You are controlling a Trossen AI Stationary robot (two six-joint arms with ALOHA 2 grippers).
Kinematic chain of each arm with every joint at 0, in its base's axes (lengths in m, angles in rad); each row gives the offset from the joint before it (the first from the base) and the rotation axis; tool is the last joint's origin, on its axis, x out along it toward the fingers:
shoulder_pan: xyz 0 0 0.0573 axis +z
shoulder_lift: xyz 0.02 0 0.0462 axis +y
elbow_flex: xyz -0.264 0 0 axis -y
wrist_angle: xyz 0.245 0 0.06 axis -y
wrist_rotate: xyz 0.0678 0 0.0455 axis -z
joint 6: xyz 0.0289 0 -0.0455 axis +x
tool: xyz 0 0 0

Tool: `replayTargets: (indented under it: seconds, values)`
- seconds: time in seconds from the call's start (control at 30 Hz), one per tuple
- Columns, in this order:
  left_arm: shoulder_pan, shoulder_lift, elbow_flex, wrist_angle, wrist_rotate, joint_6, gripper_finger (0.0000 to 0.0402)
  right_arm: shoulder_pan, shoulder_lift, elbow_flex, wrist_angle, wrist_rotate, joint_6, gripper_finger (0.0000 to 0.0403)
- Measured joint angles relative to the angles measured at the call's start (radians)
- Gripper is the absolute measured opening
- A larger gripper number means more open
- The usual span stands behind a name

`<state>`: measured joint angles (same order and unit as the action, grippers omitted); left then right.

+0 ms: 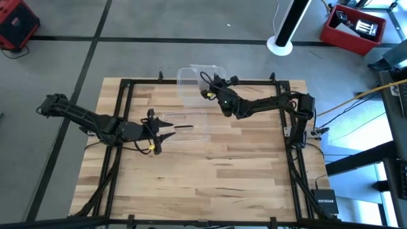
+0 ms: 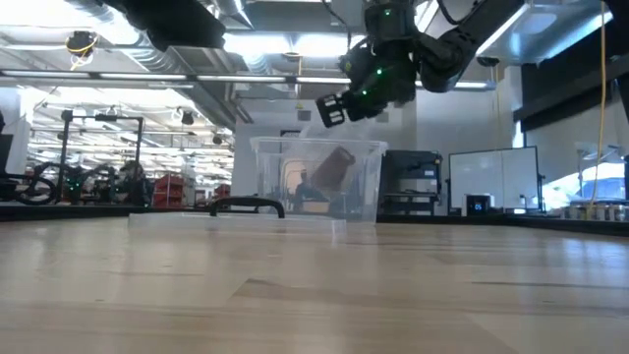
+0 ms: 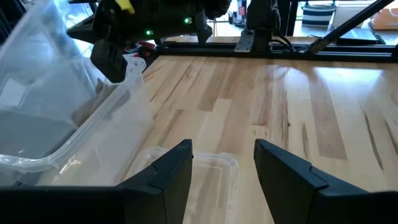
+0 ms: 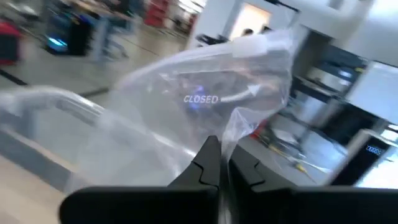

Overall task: Roll bandage
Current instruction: Put the transparent zip bag containing the rolled brown bandage into the transparent container

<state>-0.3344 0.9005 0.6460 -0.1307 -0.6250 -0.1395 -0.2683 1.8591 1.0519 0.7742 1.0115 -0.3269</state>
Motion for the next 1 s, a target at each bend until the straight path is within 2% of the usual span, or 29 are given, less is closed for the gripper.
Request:
replayTargets:
  seconds: [0.17,0.37,0.47,0.6,0.77,0.93,1.0]
  values:
    - [0.0,0.0,0.0,0.0,0.0,-0.01,0.0166,0.018,0.0,0.0,-0.053,0.077,0.034,0.0004]
    - [0.0,0.0,0.0,0.0,0.0,-0.01,0.0166,0.048,0.0,0.0,-0.09,0.07,0.042,0.0021]
    - [0.0,0.0,0.0,0.0,0.0,-0.015,0.0166,0.048,0.0,0.0,-0.152,0.07,0.078,0.0046]
    - [0.0,0.0,0.0,0.0,0.0,-0.017,0.0166,0.053,-0.012,0.0,-0.197,0.071,0.161,0.01]
    - [0.0,0.0,0.0,-0.001,0.0,-0.013,0.0166,0.076,-0.073,0.0,-0.204,0.077,0.12,0.0161]
    - [0.002,0.0,0.0,-0.025,0.0,-0.008,0.0166,0.13,-0.179,0.0,-0.286,0.076,0.031,0.0182]
    - [0.002,0.0,0.0,-0.049,0.0,-0.005,0.0166,0.145,-0.224,0.001,-0.342,0.031,0.035,0.0181]
